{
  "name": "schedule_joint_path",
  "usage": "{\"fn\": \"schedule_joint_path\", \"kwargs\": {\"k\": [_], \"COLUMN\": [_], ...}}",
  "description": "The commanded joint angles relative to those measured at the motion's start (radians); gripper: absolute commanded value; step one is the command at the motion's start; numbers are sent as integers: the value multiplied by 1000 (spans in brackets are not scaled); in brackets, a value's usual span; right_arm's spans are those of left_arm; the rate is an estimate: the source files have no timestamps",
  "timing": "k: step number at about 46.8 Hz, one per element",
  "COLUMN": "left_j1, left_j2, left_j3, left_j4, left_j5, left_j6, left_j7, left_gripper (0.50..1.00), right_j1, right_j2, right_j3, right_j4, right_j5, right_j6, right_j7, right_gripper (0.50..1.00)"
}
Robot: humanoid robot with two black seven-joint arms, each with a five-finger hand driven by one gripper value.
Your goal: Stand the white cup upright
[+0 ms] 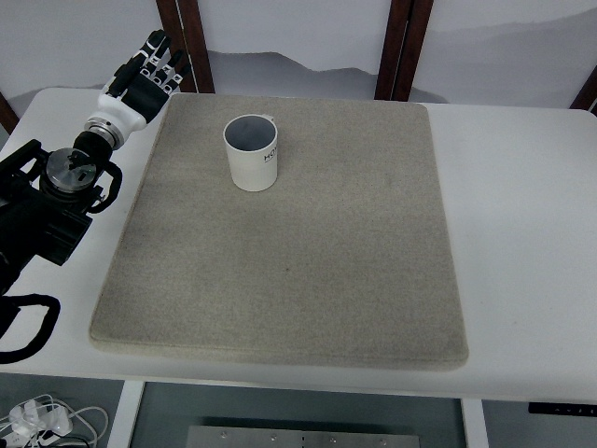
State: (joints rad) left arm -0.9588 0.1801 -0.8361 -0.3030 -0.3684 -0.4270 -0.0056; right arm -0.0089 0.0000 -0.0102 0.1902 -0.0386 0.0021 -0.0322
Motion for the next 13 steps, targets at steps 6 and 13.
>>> {"fn": "schedule_joint_path", "kwargs": {"k": [6,13], "left_j1": [-6,-11], "left_j2": [-31,-36], "left_j3": [-3,-3], "left_j4": [8,8], "left_j5": [0,0], "left_j6": [28,28], "left_j7": [-10,-14], "left_gripper": [1000,1000], "right_j1": [0,0], "right_j2": [0,0], "right_j3": [-1,1], "right_j4": [0,2], "right_j5": [3,2], "right_j6": [-1,1], "right_j7": [6,6], "right_gripper": [952,952]}}
